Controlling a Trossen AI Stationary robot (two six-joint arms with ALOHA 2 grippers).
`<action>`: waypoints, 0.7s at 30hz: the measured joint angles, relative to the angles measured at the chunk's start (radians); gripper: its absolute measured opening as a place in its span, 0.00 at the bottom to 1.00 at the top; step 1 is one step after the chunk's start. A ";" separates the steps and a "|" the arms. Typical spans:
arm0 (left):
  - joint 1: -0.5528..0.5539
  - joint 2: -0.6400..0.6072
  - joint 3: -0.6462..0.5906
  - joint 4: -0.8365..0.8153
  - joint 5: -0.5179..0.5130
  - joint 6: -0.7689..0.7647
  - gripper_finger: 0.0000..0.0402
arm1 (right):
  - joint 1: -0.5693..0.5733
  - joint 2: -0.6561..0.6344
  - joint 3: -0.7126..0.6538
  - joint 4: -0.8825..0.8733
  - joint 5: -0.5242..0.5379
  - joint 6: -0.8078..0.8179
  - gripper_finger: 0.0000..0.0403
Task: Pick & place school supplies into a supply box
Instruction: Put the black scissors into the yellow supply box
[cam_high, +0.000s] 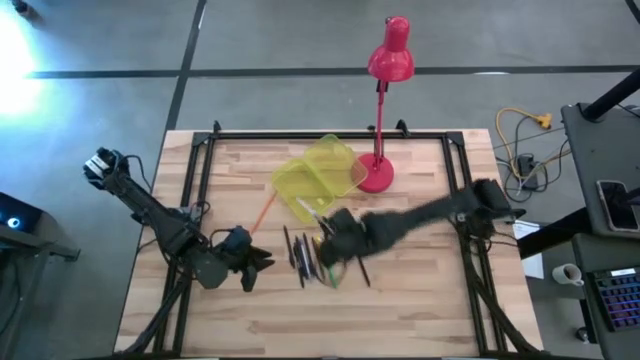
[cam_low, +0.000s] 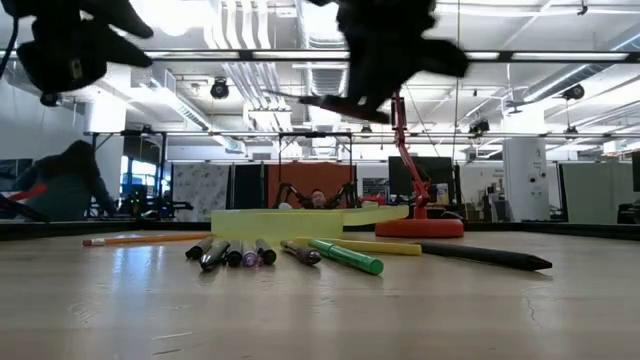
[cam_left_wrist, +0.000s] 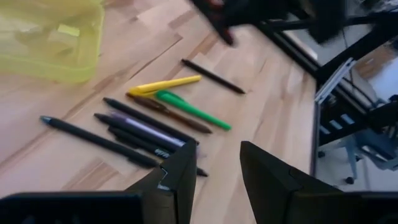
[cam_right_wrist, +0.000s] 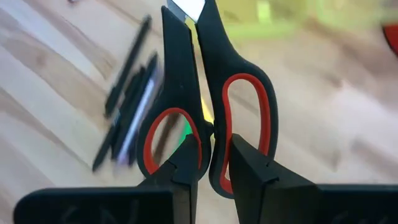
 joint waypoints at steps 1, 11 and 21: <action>0.000 0.000 0.009 0.000 -0.001 0.005 0.27 | -0.037 -0.001 0.000 0.026 -0.031 -0.062 0.13; 0.000 -0.036 0.141 -0.001 -0.226 0.131 0.27 | -0.331 0.012 -0.004 0.082 -0.225 -0.513 0.13; 0.043 -0.087 0.213 -0.111 -0.337 0.157 0.27 | -0.458 0.127 -0.004 0.211 -0.410 -0.644 0.12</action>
